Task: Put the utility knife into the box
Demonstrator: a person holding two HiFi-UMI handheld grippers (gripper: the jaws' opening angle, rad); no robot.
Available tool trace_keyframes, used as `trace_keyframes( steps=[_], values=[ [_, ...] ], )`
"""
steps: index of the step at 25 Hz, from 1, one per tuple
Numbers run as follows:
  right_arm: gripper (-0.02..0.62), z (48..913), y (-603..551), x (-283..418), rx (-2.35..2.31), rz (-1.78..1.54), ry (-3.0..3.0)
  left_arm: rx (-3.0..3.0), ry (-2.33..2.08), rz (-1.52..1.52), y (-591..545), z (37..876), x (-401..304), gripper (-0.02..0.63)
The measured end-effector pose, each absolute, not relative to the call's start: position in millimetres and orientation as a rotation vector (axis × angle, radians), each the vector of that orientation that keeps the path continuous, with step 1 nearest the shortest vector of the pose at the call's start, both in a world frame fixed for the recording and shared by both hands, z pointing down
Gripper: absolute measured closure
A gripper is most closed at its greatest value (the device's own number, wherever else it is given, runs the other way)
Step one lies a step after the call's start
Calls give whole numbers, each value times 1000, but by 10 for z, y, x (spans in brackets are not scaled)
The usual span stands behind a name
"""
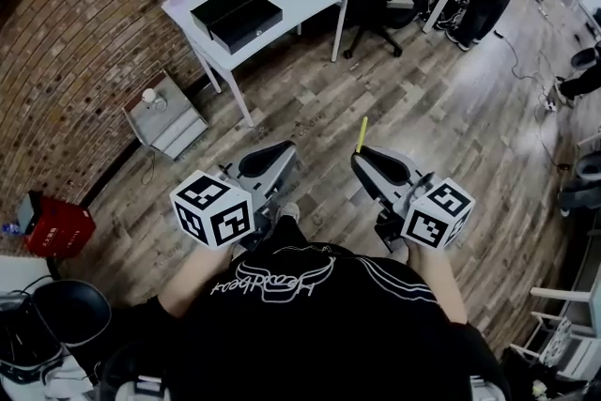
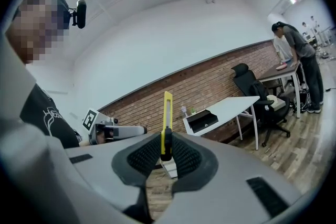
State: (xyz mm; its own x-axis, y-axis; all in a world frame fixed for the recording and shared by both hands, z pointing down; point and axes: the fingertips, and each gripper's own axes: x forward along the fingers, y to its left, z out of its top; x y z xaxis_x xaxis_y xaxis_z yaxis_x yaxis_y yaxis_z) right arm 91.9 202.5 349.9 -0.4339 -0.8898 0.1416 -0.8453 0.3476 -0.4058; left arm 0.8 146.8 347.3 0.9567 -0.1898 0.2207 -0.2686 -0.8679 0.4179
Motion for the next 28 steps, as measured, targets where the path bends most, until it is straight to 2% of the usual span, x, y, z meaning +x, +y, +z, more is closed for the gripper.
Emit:
trace_keyframes(
  steps=[14,28],
  values=[
    [529,3653,-241,833,-1576,-741,2566,2642,-482,313,-717,3728,-139,569],
    [529,3854,-1174,832,-1551,-784,2695,2582,-548,309,-1542,3893,-135,569]
  ],
)
